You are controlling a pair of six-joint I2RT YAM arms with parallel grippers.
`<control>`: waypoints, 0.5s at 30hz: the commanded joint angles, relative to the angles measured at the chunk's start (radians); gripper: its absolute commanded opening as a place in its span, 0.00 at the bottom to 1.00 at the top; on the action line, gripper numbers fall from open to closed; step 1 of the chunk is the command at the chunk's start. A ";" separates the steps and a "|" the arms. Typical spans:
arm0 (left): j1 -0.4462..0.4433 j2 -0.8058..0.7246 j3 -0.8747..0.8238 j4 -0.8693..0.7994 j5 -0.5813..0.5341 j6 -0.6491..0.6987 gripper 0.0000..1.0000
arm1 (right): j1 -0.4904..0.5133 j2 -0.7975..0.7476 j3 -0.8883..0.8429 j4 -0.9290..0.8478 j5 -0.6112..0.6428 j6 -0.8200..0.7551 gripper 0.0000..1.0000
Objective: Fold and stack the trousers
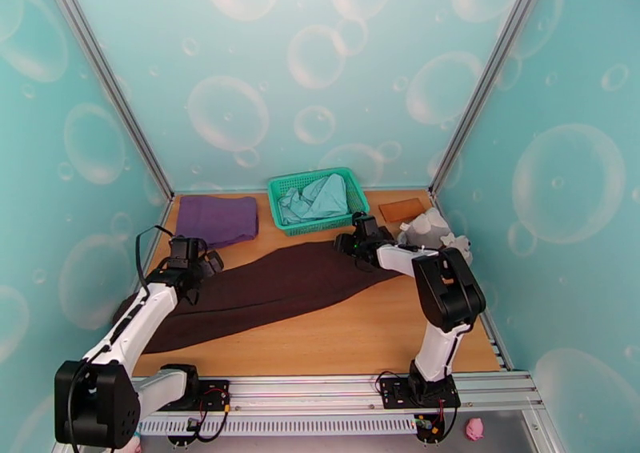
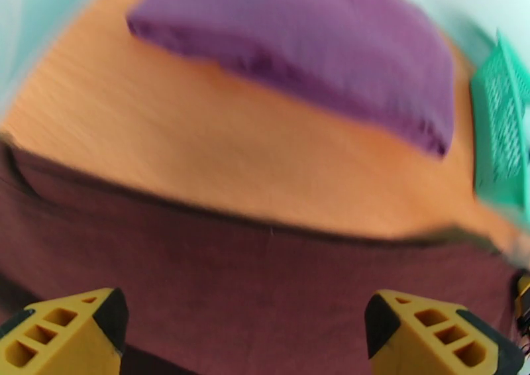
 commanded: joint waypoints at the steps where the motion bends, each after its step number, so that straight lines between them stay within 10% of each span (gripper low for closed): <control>1: -0.034 -0.063 -0.040 -0.054 0.014 -0.084 1.00 | 0.194 -0.164 -0.044 0.108 0.145 -0.203 0.61; 9: 0.096 -0.199 0.106 -0.305 0.183 -0.155 0.99 | 0.590 -0.169 -0.153 0.359 0.040 -0.492 0.59; 15: 0.184 -0.271 0.331 -0.469 0.073 -0.073 1.00 | 0.794 0.009 -0.068 0.445 0.041 -0.595 0.53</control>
